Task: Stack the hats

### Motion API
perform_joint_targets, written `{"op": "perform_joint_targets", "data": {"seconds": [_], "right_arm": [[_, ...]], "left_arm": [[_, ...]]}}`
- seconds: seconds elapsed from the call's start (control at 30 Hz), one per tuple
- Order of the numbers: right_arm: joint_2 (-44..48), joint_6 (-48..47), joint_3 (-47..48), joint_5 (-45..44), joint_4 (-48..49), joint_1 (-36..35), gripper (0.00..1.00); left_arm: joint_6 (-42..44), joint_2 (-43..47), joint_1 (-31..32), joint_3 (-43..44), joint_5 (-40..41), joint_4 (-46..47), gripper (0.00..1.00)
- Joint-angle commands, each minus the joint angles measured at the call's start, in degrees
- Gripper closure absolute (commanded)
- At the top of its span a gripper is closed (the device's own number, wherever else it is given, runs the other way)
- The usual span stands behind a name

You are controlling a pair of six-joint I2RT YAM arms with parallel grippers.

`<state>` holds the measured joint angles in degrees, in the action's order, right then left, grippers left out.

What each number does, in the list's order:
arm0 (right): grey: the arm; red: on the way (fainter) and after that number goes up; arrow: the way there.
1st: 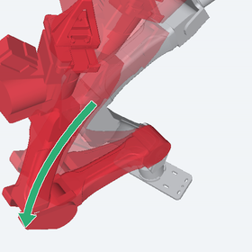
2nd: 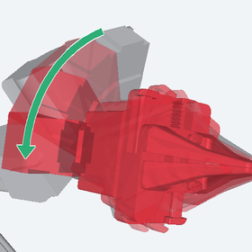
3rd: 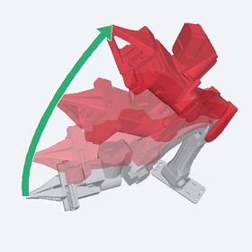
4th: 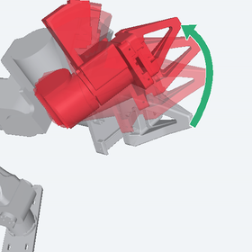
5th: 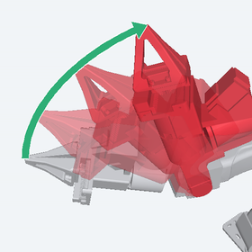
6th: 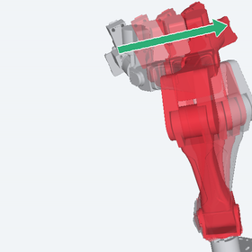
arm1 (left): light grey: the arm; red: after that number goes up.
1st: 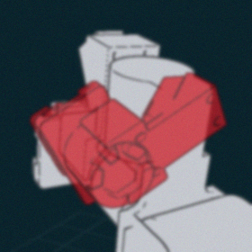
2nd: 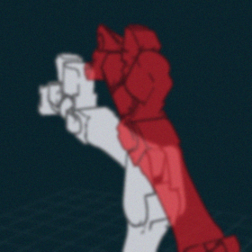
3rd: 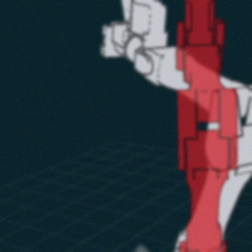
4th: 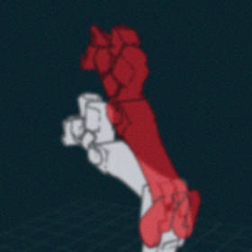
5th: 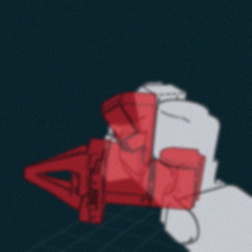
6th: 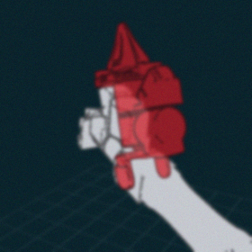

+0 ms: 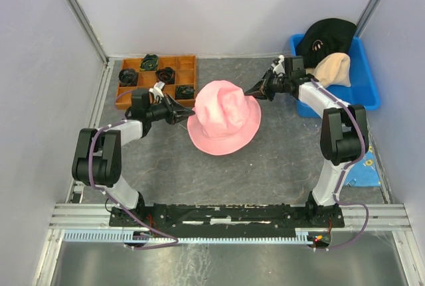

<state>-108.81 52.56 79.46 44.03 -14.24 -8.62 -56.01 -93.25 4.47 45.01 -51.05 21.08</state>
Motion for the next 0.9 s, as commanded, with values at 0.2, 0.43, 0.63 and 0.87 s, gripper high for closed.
{"op": "perform_joint_targets", "data": {"seconds": [0.2, 0.43, 0.63, 0.87], "right_arm": [[0.14, -6.82, -4.02, -7.85, -0.96, 0.64, 1.0], [2.33, -8.39, -7.29, -8.12, -0.76, 0.69, 0.97], [10.03, -3.71, -10.58, -8.1, 4.11, 2.36, 0.55], [18.82, 1.11, -14.88, -6.31, 5.52, 7.41, 0.5]], "left_arm": [[5.94, -1.32, -0.25, -4.92, 0.74, 1.59, 0.97], [5.26, -0.19, -0.16, -5.7, -0.4, 3.82, 0.97], [4.8, 2.23, 0.02, -4.09, -1.32, 4.92, 0.87], [4.07, 3.05, 0.08, -3.66, -1.51, 5.55, 0.61]]}}
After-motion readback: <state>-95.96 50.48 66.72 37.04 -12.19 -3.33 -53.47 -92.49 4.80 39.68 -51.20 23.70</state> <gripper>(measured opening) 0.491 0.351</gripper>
